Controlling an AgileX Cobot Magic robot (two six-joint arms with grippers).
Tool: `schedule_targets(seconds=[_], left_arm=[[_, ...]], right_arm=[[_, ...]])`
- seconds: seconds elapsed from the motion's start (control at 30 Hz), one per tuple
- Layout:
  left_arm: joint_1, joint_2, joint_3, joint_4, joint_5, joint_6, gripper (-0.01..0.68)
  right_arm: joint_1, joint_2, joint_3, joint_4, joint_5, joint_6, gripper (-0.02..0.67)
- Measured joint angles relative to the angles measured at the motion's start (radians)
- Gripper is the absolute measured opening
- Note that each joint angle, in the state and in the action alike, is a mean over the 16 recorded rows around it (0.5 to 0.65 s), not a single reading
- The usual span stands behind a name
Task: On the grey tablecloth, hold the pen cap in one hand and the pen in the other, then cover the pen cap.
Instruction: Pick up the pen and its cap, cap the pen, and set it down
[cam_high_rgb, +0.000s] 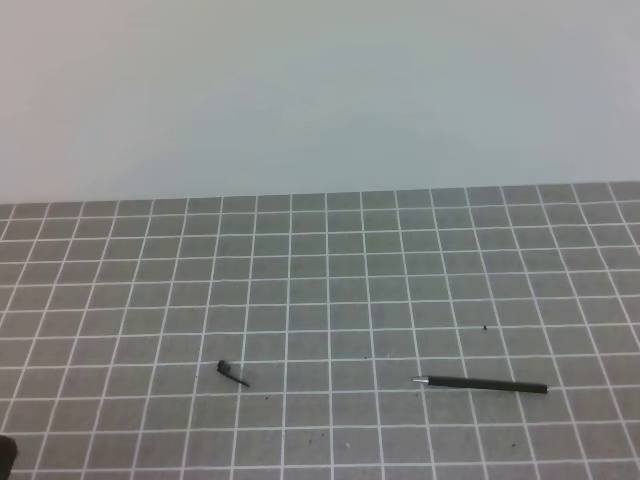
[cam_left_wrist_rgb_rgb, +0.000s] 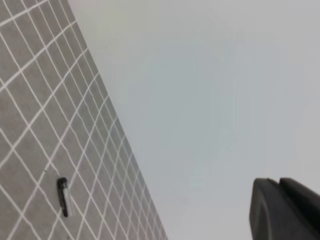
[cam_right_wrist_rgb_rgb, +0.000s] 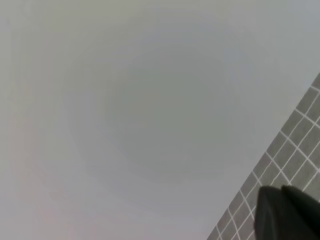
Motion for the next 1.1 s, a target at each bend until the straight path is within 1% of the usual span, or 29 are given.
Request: schedule_targets(seconds=[0.17, 0.27, 0.33, 0.5, 0.63, 0.73, 0.8, 0.97, 1.1], left_arm=[[0.0, 0.0, 0.0, -0.034, 0.038, 0.022, 0.0], [0.0, 0.0, -0.005, -0.085, 0.064, 0.105, 0.0], [0.0, 0.0, -0.016, -0.126, 0.088, 0.211, 0.0], [0.0, 0.009, -0.073, -0.218, 0.14, 0.542, 0.0], [0.001, 0.047, -0.142, -0.24, 0.158, 0.81, 0.0], [0.001, 0.105, -0.207, -0.212, 0.173, 0.985, 0.0], [0.001, 0.16, -0.254, -0.171, 0.187, 1.073, 0.0], [0.002, 0.353, -0.374, -0.026, 0.237, 1.197, 0.0], [0.0, 0.55, -0.483, 0.082, 0.312, 1.307, 0.0]], right_arm=[[0.0, 0.0, -0.007, 0.025, -0.001, -0.031, -0.008], [0.0, 0.001, -0.034, 0.032, 0.024, -0.098, -0.008], [0.0, 0.001, -0.062, 0.031, 0.054, -0.169, -0.008], [0.0, 0.015, -0.158, 0.026, 0.161, -0.392, -0.008], [0.0, 0.065, -0.25, 0.022, 0.261, -0.58, -0.008], [0.0, 0.129, -0.315, 0.019, 0.337, -0.709, -0.008], [0.0, 0.184, -0.351, 0.017, 0.384, -0.776, -0.008], [0.003, 0.355, -0.422, 0.012, 0.482, -0.871, -0.008], [0.01, 0.49, -0.467, 0.01, 0.556, -0.919, -0.008]])
